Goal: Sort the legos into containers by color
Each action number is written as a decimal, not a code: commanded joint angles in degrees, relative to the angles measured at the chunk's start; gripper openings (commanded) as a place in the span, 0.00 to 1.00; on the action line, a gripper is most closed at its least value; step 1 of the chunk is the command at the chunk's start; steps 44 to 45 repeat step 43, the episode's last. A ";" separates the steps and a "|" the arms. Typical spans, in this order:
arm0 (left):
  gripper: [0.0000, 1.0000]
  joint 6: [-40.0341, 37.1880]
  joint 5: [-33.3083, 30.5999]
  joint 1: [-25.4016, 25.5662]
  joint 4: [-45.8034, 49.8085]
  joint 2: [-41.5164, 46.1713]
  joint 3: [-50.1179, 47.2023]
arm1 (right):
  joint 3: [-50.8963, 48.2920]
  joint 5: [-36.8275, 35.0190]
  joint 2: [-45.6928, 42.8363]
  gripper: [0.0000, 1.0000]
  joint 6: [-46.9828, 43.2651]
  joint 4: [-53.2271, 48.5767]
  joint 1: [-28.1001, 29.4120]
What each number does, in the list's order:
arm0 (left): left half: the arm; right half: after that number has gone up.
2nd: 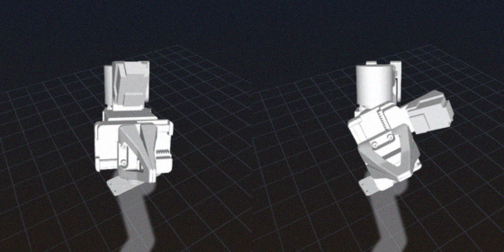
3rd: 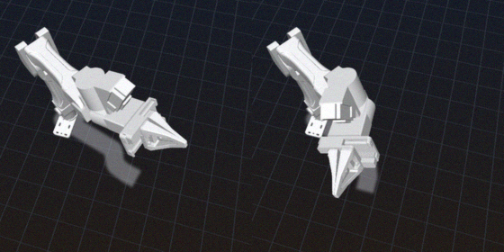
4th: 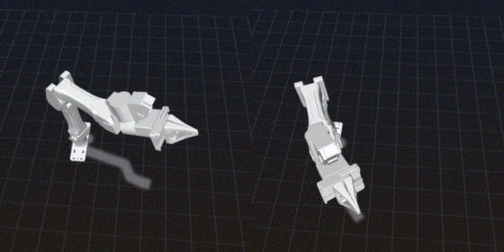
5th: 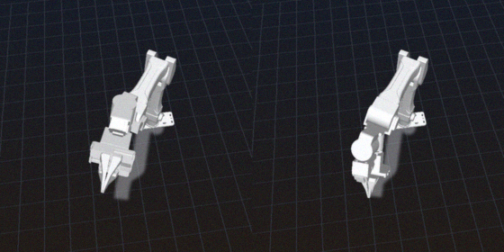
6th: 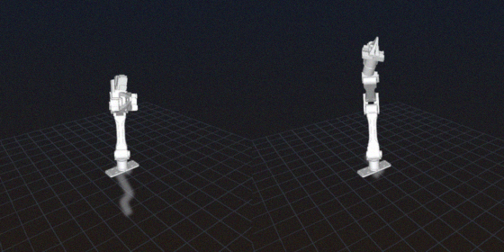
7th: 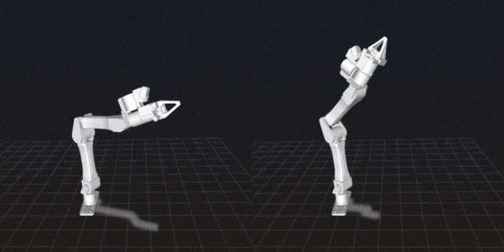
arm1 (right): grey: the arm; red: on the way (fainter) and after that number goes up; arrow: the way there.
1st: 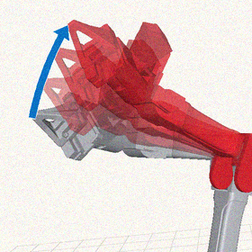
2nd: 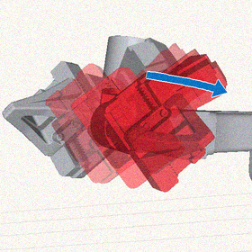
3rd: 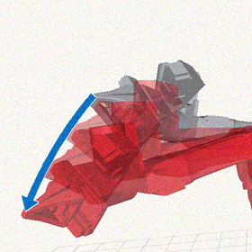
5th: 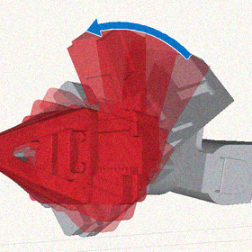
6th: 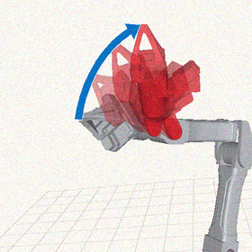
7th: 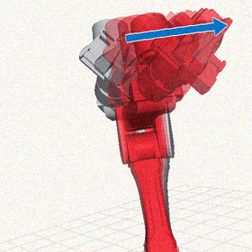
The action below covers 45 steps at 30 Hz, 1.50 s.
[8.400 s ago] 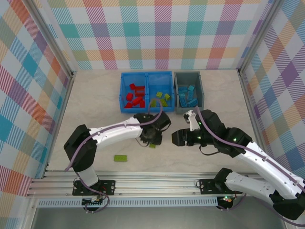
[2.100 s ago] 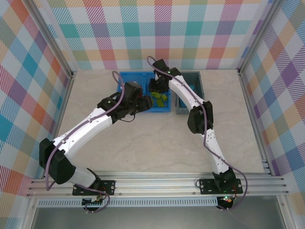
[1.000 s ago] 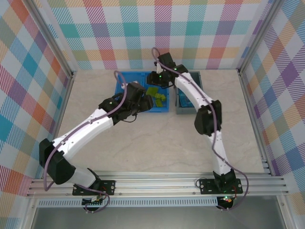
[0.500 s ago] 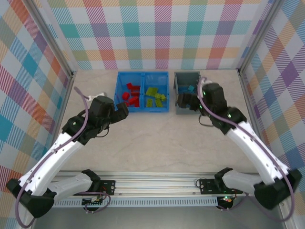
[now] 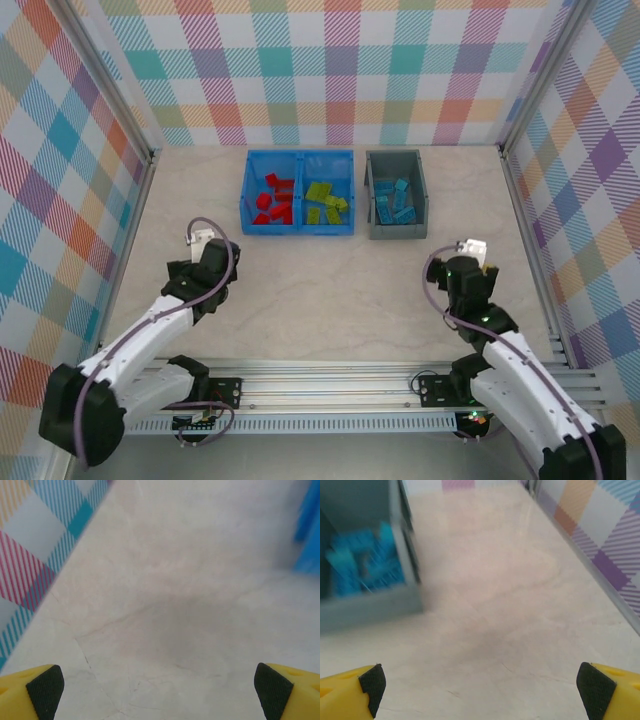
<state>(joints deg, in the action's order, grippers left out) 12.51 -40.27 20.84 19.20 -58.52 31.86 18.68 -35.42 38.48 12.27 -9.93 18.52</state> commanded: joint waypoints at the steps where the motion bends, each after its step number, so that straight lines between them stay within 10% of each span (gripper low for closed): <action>1: 1.00 -8.59 8.24 -6.25 -23.28 -3.06 -6.37 | -5.82 6.93 2.02 1.00 -5.51 21.67 -5.07; 8: 1.00 -13.13 14.65 -12.06 -44.39 -16.98 -6.70 | -1.90 19.86 25.22 1.00 -8.84 38.48 -11.90; 18: 1.00 -10.63 26.60 -16.93 -47.00 -30.07 2.28 | 2.62 29.06 49.27 1.00 -9.32 61.23 -17.67; 25: 1.00 -11.73 27.10 -16.40 -72.57 -31.23 -11.32 | 0.07 30.32 47.85 1.00 -9.87 64.11 -17.69; 45: 1.00 -11.32 24.43 -15.74 -67.41 -30.90 -9.06 | 3.56 25.67 48.79 1.00 -8.89 58.63 -16.91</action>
